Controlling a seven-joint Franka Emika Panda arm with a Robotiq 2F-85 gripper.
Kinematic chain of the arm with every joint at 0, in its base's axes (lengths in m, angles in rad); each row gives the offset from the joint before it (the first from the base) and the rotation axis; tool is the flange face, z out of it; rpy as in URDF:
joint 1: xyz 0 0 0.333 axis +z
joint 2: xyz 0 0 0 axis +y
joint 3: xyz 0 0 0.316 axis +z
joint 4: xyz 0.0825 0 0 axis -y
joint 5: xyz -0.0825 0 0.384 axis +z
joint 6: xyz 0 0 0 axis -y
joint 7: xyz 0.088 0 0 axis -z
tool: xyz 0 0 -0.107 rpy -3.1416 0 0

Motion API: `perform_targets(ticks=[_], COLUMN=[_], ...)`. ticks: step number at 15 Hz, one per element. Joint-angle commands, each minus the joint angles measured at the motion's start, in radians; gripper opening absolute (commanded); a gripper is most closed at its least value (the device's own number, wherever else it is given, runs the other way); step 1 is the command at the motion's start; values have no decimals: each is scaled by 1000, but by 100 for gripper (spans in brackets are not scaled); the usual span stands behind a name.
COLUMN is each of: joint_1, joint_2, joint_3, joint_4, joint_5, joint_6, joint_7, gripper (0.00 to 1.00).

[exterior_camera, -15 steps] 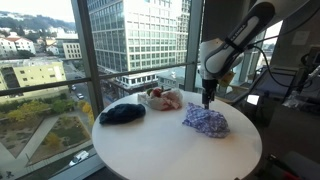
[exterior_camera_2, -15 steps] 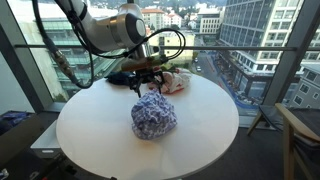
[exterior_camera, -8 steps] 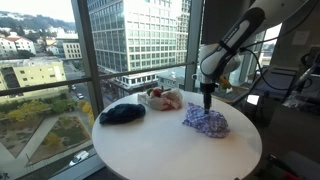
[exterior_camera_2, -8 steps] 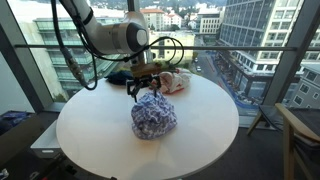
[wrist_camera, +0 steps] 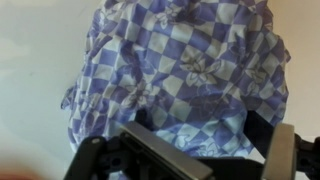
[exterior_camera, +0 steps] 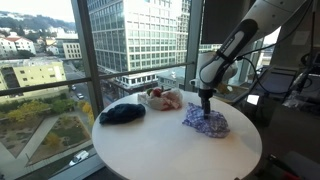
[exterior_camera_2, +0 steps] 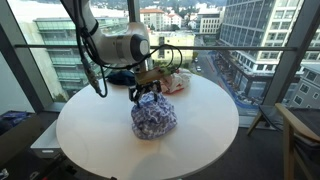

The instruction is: Use the shirt to touch and pick up the grey object on the table

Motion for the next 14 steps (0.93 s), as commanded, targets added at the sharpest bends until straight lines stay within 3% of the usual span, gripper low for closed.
perform_targets(ticks=[1, 14], joint_1=[6, -3], joint_2=[63, 307], joint_3=[-12, -17], joint_4=[33, 237], joint_5=[-47, -67], joint_6=[63, -58], joint_7=[2, 3], gripper=[100, 100])
